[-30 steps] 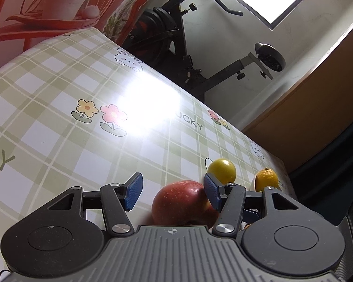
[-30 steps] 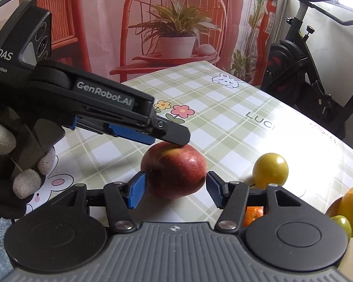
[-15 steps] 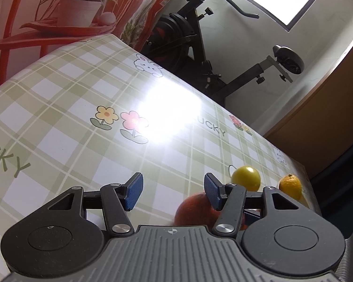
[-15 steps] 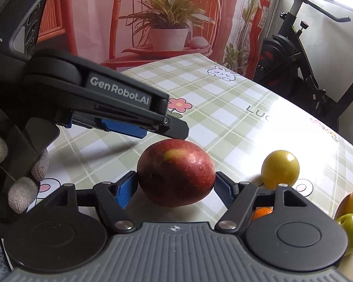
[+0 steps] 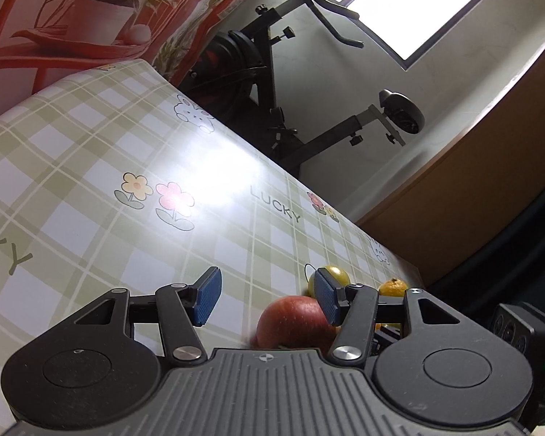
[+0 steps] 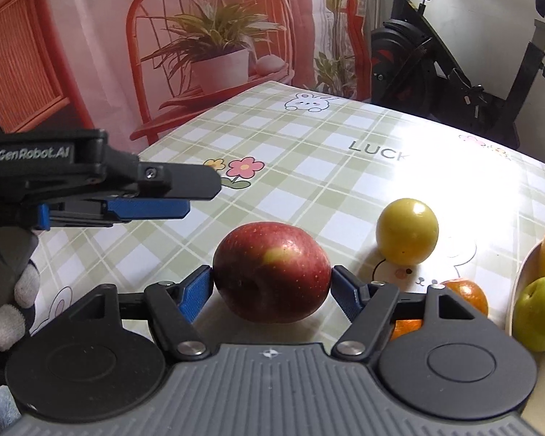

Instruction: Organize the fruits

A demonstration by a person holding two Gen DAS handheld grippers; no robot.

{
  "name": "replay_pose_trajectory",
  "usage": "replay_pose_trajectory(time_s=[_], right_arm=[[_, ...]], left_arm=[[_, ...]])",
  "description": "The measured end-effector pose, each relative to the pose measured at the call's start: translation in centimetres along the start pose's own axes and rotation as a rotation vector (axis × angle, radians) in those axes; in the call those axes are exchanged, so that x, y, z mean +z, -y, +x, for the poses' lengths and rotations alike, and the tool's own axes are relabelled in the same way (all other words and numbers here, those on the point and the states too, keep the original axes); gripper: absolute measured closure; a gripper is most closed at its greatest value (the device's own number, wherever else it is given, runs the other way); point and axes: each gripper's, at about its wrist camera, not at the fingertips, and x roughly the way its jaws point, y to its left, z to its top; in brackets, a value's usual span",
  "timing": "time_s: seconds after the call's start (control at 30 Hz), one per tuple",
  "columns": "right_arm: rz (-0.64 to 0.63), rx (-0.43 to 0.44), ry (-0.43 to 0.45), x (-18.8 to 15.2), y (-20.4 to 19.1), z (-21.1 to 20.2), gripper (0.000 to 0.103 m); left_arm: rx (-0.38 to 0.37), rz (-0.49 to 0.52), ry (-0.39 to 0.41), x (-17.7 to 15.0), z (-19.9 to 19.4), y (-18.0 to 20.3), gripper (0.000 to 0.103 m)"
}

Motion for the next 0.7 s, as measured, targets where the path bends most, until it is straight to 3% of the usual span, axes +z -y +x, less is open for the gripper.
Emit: replay_pose_trajectory(time_s=[0.13,0.4,0.7], right_arm=[[0.038,-0.011,0.011,0.2,0.9,-0.3,0.030],[-0.006,-0.029,0.027,0.0,0.5,-0.6,0.030],[-0.158,-0.092,0.052,-0.9,-1.5,-1.0,0.031]], left_arm=[[0.000,0.008,-0.016,-0.3,0.7,0.3,0.045],[-0.043,0.061,-0.090,-0.9,2.9,1.9,0.042],[-0.024,0.077,-0.119,-1.3,4.7,2.2,0.037]])
